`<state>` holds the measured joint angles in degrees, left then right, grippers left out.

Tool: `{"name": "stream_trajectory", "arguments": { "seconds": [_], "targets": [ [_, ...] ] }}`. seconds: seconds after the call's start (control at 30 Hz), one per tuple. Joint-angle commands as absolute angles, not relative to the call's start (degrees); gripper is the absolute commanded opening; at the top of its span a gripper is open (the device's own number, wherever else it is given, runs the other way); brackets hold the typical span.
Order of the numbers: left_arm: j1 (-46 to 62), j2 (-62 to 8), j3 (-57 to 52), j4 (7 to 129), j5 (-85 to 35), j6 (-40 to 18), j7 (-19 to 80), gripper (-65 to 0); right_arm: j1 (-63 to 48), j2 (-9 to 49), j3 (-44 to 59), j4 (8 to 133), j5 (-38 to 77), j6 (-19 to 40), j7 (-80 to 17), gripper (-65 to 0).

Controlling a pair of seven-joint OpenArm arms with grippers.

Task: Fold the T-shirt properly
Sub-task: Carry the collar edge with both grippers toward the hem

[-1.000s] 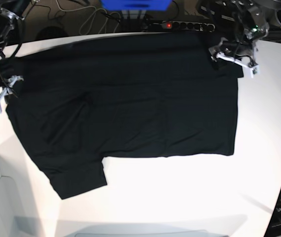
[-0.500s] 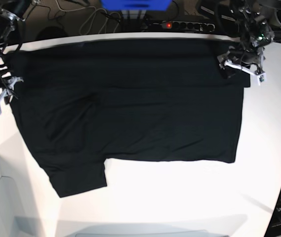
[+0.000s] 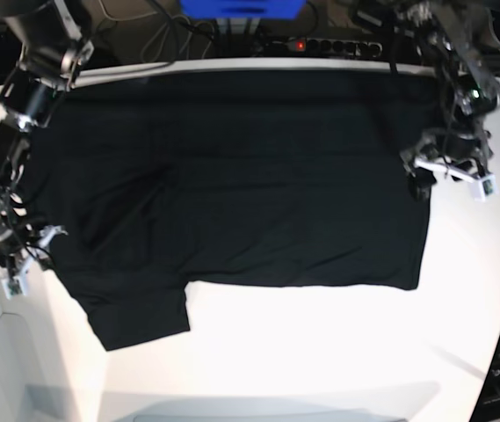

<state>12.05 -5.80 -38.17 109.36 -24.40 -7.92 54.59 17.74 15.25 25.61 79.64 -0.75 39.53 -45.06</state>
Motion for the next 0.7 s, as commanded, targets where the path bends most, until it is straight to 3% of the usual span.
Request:
{"name": "stream_trajectory", "arguments": {
  "seconds": [0.0, 0.17, 0.37, 0.67],
  "targets": [
    [9.7, -6.4, -38.2, 109.1, -24.8, -8.0, 53.8, -12.1, 21.3, 16.0, 25.5, 77.1, -0.1, 39.3, -43.8, -35.9],
    [-0.6, -6.5, -38.0, 100.6, -24.5, -7.9, 53.8, -12.1, 31.5, 18.2, 25.3, 56.8, -0.1, 38.8, -37.9, -35.9],
    [-10.9, -8.1, -37.7, 88.2, -18.5, -8.0, 50.6, -12.1, 36.4, 21.2, 25.3, 36.1, 0.0, 31.4, -22.4, -35.9],
    [-19.5, -14.7, -27.9, 65.5, -14.0, -7.4, 35.4, -12.1, 36.2, 19.7, 22.7, 26.3, 0.0, 29.2, -13.4, -35.9]
  ]
}}
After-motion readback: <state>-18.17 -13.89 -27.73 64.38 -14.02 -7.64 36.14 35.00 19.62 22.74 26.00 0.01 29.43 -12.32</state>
